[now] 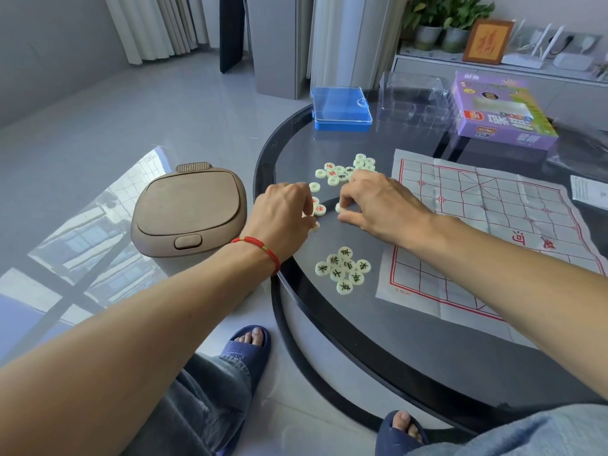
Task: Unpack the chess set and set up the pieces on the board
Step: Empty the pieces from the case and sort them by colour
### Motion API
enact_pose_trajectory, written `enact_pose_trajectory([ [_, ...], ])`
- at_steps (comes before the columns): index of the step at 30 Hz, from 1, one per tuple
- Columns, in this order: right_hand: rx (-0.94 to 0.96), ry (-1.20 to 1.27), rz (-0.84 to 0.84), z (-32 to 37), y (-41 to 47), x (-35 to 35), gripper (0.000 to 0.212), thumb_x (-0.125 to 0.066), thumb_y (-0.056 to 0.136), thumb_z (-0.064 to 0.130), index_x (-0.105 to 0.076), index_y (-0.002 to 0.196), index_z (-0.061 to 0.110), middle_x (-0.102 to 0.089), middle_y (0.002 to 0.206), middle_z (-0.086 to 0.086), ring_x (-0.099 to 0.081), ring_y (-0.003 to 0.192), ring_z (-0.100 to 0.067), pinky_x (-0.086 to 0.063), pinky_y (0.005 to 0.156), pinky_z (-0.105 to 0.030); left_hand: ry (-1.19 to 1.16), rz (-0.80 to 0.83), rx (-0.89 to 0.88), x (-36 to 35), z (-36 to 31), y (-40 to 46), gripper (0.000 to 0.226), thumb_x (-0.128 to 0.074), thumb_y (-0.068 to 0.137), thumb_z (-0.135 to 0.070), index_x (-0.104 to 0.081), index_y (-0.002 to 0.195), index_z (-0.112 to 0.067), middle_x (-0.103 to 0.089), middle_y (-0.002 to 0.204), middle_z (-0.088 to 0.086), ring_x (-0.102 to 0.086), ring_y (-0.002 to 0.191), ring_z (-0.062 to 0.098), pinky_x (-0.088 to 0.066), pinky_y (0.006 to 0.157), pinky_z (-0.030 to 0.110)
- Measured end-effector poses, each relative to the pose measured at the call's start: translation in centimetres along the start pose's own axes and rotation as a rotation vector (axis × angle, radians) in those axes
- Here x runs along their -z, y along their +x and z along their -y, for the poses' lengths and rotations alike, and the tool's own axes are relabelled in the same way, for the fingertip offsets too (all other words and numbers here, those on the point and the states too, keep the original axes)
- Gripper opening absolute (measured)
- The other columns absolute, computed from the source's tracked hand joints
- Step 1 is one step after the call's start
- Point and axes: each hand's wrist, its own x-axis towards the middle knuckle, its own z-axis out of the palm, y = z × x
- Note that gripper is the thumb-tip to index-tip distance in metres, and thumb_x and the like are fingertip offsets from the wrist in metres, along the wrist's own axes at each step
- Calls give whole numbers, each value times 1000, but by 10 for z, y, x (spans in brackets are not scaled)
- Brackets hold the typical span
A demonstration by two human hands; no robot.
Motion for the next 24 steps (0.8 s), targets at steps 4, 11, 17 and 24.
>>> enact_pose_trajectory([
  [4,-11,94,22,0,-8,9,14,-80,87,28,-72,87,17,-68,91,2,-65,91,-20,-55,83,-40,-1,-32,41,-3,1,8,18,-76,84,-24,-60,86,-18,-57,81,-3,-57,82,23,-34,66,28],
  [11,-164,467,35,-11,-15,22,9,-74,90,7,-74,94,15,-76,76,0,-74,66,-9,-62,69,-30,-60,-30,-32,2,-14,9,8,-71,88,-25,-68,86,-17,-59,76,-4,-57,76,19,-39,65,28],
  [17,-159,812,110,-11,-34,33,11,-72,92,1,-68,102,4,-78,79,-11,-77,76,-25,-62,70,-31,-429,134,21,3,-38,-4,10,-76,86,-28,-74,88,-18,-71,72,-7,-66,62,3,-51,59,12],
  [24,-151,518,-36,-17,-37,27,4,-74,91,23,-72,93,22,-76,79,6,-72,74,-8,-57,75,-29,-281,189,76,20,-26,5,5,-78,82,-21,-74,79,-21,-68,65,-9,-59,54,-1,-42,54,6],
])
